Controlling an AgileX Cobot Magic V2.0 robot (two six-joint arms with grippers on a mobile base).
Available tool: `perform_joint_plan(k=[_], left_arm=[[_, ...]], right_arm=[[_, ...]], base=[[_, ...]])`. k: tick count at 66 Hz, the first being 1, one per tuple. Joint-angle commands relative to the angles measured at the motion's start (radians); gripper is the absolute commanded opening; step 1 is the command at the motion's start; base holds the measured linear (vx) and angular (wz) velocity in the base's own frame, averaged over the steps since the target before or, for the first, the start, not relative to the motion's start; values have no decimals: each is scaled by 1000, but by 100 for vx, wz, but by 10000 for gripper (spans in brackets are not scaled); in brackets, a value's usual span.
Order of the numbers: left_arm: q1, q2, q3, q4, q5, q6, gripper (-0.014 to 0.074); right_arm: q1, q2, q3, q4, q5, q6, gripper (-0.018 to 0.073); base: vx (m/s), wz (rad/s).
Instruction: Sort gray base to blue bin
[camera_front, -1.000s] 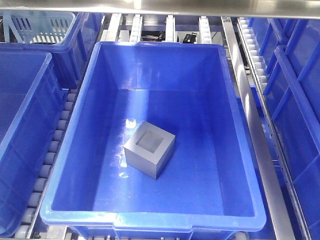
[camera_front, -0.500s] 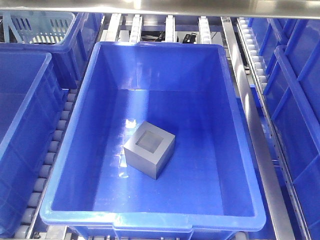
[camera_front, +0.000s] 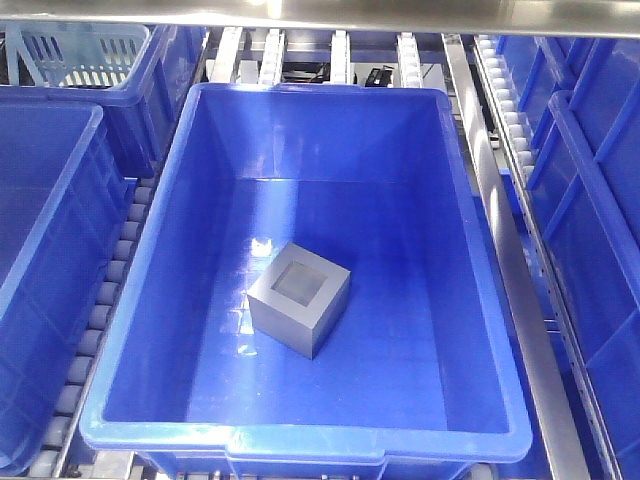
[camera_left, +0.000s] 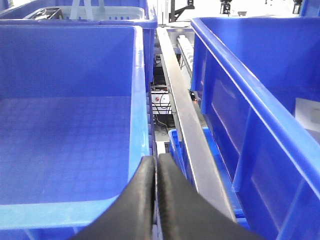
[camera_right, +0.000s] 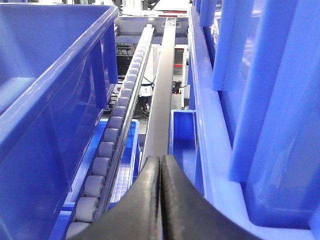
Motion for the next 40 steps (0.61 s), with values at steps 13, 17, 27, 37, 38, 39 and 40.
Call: perform_joint_plan(k=[13, 17, 27, 37, 38, 39, 40], left_arm=[[-7, -19, 32, -18, -102, 2, -6], [-7, -19, 32, -18, -104, 2, -6], [-6, -19, 31, -18, -96, 2, -6], [-6, -19, 30, -18, -96, 2, -6], [-6, -19, 30, -18, -96, 2, -6], [-6, -19, 30, -18, -96, 2, -6], [-6, -19, 30, -18, -96, 2, -6]], right_arm=[[-5, -11, 14, -6, -75, -5, -9], [-5, -11, 14, -6, -74, -5, -9], [-5, -11, 14, -6, -74, -5, -9], [-5, -11, 14, -6, -74, -5, -9], [-5, -11, 14, -6, -74, -5, -9], [-5, -11, 14, -6, -74, -5, -9], [-5, -11, 14, -6, -74, -5, -9]], base=[[0, 0], [0, 0], [0, 0], [0, 0], [0, 0], [0, 0], [0, 0]])
